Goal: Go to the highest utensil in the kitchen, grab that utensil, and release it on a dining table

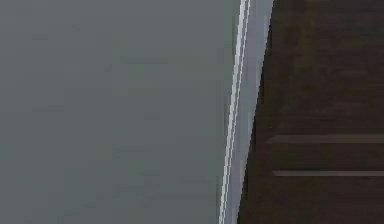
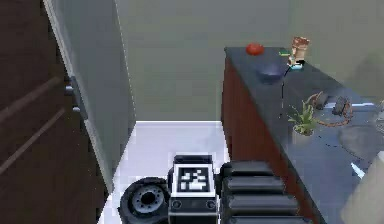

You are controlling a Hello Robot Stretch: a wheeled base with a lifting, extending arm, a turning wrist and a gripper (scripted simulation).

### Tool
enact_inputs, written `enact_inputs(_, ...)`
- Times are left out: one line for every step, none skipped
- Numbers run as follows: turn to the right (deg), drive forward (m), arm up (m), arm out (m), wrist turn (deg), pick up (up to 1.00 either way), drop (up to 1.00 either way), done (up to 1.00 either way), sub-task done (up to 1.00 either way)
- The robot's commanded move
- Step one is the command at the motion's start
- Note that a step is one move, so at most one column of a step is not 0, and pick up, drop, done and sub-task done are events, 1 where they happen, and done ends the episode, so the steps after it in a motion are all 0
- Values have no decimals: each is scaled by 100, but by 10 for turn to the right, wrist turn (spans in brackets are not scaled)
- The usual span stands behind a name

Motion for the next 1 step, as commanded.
enact_inputs(-450,0,0,0,0,0,0,0,0)
